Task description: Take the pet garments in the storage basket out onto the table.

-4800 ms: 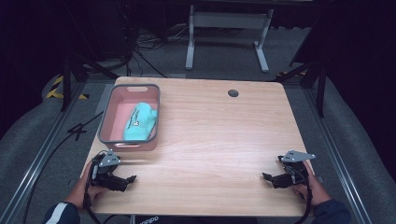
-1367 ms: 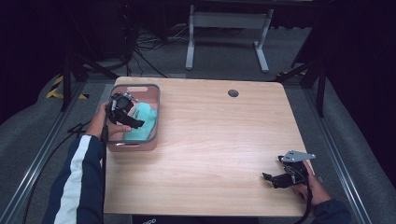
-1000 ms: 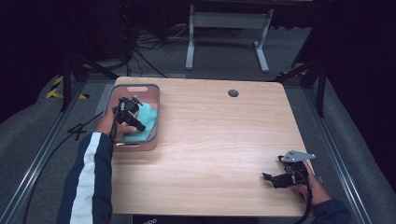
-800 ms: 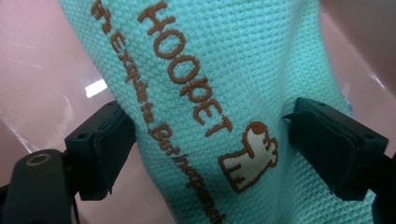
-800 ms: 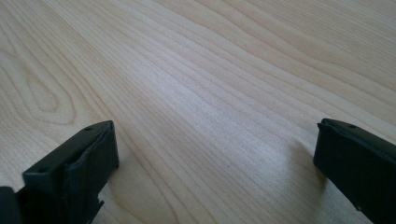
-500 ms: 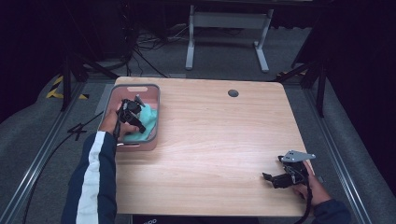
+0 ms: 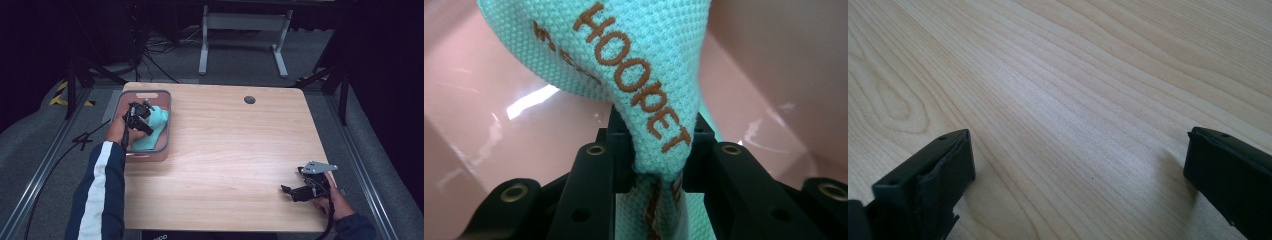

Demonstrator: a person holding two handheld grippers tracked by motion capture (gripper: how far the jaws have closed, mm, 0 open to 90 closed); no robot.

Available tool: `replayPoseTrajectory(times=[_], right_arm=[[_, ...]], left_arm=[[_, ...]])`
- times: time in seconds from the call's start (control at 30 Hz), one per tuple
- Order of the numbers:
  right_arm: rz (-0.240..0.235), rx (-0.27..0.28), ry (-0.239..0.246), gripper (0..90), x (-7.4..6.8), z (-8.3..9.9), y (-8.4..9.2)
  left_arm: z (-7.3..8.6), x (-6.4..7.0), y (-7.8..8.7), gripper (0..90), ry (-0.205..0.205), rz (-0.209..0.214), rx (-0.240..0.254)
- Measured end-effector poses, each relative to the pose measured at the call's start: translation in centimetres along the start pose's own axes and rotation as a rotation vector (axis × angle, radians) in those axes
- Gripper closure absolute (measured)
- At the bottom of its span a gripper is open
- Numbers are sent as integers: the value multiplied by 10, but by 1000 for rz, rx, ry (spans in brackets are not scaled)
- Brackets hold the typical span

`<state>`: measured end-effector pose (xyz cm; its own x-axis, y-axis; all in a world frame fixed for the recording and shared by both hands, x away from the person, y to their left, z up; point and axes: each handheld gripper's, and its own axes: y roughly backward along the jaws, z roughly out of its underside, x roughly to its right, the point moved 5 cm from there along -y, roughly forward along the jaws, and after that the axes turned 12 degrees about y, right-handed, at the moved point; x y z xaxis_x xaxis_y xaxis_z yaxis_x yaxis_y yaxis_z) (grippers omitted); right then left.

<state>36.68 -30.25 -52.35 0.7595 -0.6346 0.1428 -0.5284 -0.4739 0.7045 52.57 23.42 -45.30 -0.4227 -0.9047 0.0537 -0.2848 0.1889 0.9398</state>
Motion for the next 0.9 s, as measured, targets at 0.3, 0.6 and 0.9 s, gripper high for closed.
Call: replayPoseTrajectory(times=[0.3, 0.6, 0.9], right_arm=[[0, 0, 0, 3, 0, 0, 0], [0, 0, 0, 3, 0, 0, 0], [1, 0, 0, 4, 0, 0, 0]], left_arm=[[-1, -1, 42, 732, 14, 15, 157], [-2, 11, 84, 733, -13, 29, 297], [-2, 35, 113, 733, -63, 59, 377]])
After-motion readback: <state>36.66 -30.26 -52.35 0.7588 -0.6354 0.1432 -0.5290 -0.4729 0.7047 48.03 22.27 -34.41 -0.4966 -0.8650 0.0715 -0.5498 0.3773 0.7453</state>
